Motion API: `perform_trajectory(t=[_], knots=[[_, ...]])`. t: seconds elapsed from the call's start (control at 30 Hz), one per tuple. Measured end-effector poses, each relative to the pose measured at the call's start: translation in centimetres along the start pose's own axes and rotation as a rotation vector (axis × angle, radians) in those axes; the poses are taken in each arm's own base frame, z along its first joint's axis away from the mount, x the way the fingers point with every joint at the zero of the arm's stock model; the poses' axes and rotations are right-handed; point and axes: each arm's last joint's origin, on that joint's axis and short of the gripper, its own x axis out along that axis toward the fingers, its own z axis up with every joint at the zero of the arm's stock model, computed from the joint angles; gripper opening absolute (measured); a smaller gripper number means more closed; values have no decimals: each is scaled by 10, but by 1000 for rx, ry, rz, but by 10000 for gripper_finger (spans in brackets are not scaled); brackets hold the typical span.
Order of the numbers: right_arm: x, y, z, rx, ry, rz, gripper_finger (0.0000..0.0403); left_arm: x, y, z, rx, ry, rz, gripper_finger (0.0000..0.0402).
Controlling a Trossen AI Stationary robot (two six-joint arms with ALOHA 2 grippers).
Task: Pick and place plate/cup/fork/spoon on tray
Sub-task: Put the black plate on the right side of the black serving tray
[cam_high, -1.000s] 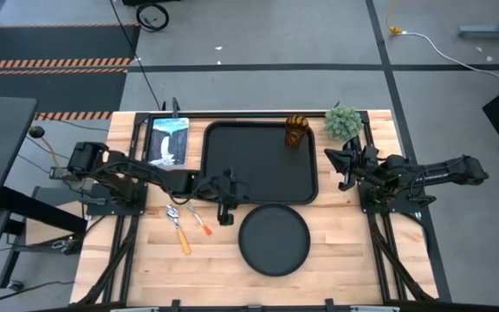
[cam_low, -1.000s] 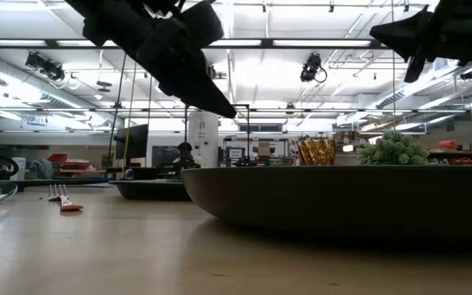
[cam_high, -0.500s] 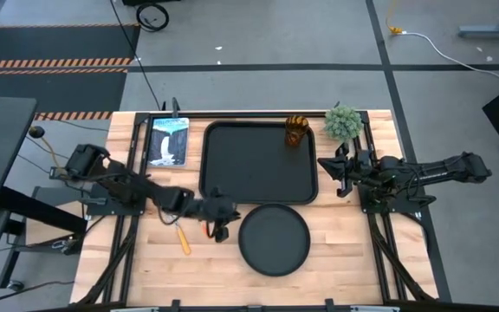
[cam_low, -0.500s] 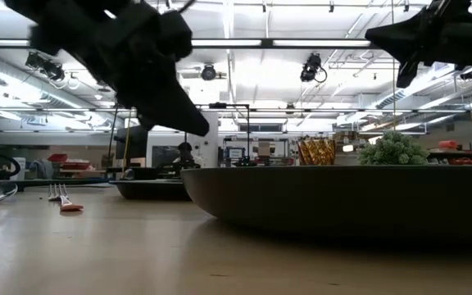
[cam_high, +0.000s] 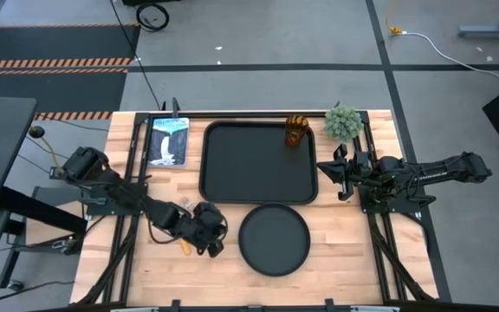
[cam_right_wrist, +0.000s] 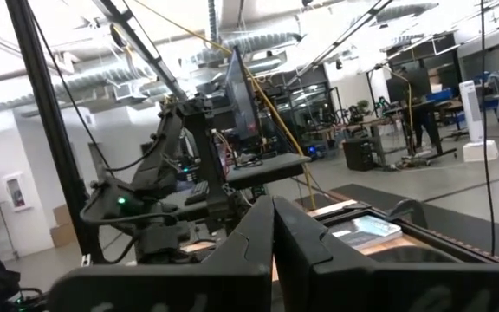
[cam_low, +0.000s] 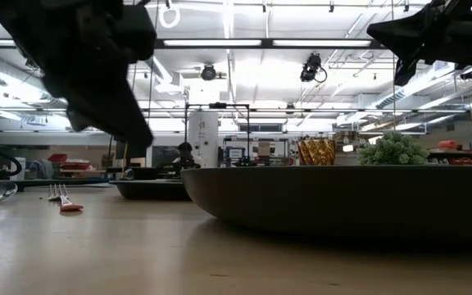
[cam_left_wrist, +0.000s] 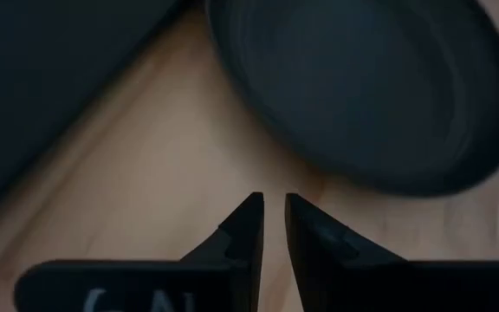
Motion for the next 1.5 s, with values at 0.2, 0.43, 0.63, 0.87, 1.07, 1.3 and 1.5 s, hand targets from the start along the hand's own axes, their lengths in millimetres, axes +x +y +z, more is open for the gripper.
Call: perform_trajectory(t=[0.2, 0.43, 0.63, 0.87, 1.07, 1.3, 1.5], knots=[[0, 0, 0, -6, -2, 1, 9, -7, -23, -3, 6, 88, 68, 57], [0, 0, 2, -13, -20, 5, 9, 3, -38, 6, -69, 111, 147, 59], [0, 2, 1, -14, -9, 62, 9, 14, -34, 15, -246, 74, 161, 109], [0, 3, 1, -15, -1, 84, 9, 28, -28, 25, -349, 46, 155, 188], [0, 3, 1, -15, 0, 102, 9, 46, -24, 28, -392, 70, 125, 195], [0, 4, 2, -13, -12, 111, 9, 65, -23, 21, -384, 109, 104, 173], [0, 4, 4, -10, -28, 115, 9, 71, -21, 19, -377, 143, 95, 150]])
